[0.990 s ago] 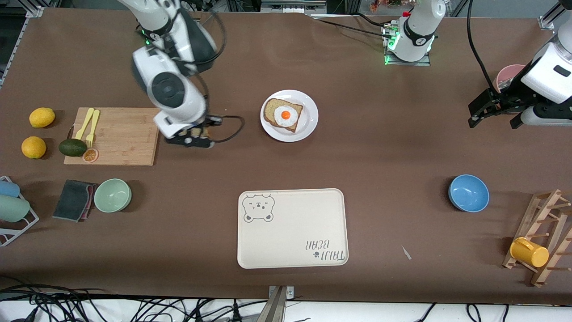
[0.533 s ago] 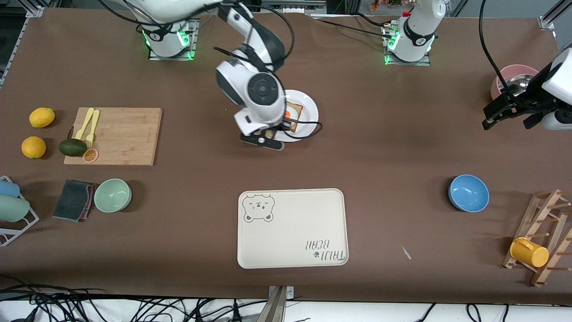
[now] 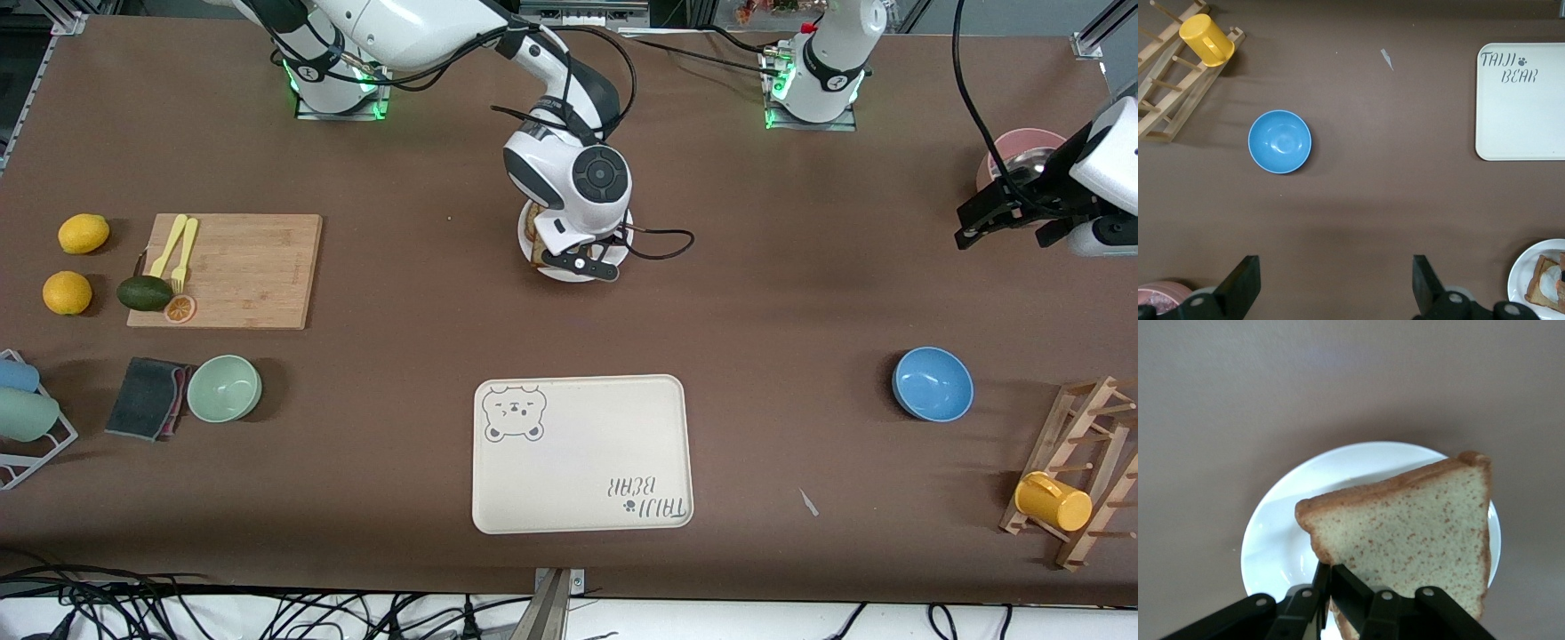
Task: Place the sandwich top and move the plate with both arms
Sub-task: 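Lower the bread onto the egg toast and open the right gripper, then withdraw the right gripper while the left gripper moves toward the plate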
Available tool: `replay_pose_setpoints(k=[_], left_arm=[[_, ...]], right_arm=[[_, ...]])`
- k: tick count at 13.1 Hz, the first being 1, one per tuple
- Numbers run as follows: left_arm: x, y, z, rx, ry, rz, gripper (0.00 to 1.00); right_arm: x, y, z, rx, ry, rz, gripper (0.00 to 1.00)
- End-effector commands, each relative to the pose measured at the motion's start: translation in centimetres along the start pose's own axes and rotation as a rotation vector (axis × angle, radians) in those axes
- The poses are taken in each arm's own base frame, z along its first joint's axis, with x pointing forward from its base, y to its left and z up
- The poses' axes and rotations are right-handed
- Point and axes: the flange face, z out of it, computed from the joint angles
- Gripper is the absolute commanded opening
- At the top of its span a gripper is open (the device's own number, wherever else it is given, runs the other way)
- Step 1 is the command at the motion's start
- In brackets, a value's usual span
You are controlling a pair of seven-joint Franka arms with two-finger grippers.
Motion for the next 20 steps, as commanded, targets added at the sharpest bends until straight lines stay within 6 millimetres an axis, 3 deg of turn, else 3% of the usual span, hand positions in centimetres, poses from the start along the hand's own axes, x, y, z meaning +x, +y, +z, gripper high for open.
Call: replay_pose_setpoints(k=[1, 2, 4, 6, 10, 12, 15, 17, 20], left_arm=[[-0.3, 0.0, -0.4, -0.019, -0.028, 0.002, 1.00], [-0.3, 0.0, -0.5, -0.012, -0.031, 0.002, 1.00], [-0.4, 0.7, -0.5, -0.008, -0.030, 0.016, 1.00], [-0.5, 0.7, -0.2, -0.005, -0.039, 0.016, 1.00], [-0.5, 0.5, 0.1, -0.004, -0.045, -0.004, 1.00], [-0.3, 0.3, 0.5, -0.006, -0.053, -0.010, 1.00], [0.9, -0.2, 2.4, -0.015, -0.081, -0.018, 1.00], [1.1, -1.2, 2.4, -0.025, -0.078, -0.040, 1.00], [2.1, -1.3, 4.6, -0.067, -0.113, -0.085, 1.00]], right_arm=[[-1.7, -0.7, 1.0, -0.024, 0.004, 0.002, 0.78], [-1.5, -0.7, 0.9, -0.018, 0.008, -0.002, 1.00], [-1.6, -0.6, -0.3, 0.000, 0.017, -0.010, 1.00], [-1.2, 2.0, -4.3, 0.003, 0.056, 0.004, 1.00], [3.0, 12.2, -14.4, 0.070, 0.116, -0.003, 1.00], [6.1, 18.2, -19.0, 0.099, 0.185, 0.006, 1.00], [9.6, 26.9, -25.1, 0.150, 0.249, 0.070, 1.00], [11.6, 34.4, -28.0, 0.134, 0.266, 0.001, 1.00], [14.8, 46.0, -31.1, 0.193, 0.215, -0.038, 1.00]])
